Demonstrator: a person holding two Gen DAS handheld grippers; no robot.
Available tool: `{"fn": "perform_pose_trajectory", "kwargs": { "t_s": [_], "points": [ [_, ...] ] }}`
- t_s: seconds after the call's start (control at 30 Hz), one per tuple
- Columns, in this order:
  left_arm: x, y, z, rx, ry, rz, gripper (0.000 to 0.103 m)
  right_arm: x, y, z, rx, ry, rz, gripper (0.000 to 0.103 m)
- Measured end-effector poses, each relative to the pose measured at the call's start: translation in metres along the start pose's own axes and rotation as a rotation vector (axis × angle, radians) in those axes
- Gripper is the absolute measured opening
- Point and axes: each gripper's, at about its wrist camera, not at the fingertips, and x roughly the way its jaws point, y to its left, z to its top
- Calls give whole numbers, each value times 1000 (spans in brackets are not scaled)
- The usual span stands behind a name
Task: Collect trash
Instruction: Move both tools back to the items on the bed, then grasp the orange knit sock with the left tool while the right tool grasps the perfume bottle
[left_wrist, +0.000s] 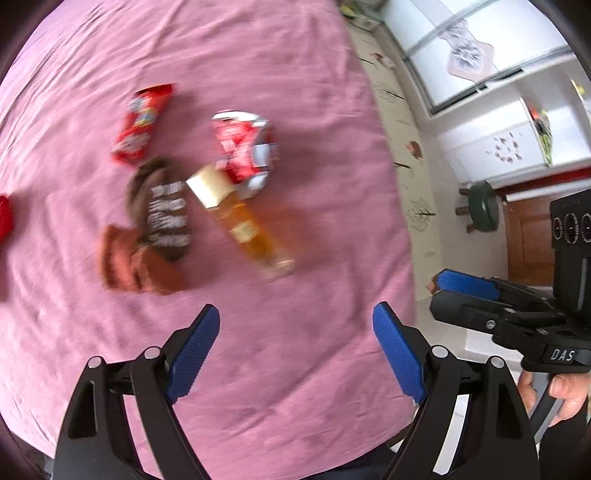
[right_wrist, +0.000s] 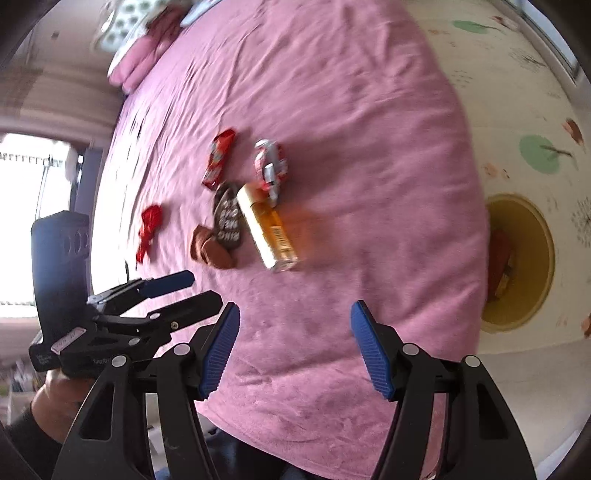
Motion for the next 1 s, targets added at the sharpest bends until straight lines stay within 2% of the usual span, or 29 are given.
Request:
{"fn": "perform_pose_trajectory", "kwargs": {
  "t_s": [0.3,0.53,0.9,1.0],
  "points": [
    [7,68,-1,-131,4,40,85,43,35,19,-88,53,-59,62],
    [30,97,12,-180,27,66,84,78,44,33,-126,107,-88,61],
    [62,118,27,-165,71,89,83,118,46,54,-161,181,-126,61],
    [66,120,26,-142,75,120,74,126,53,55,-218,176,-182,61]
  ]
}}
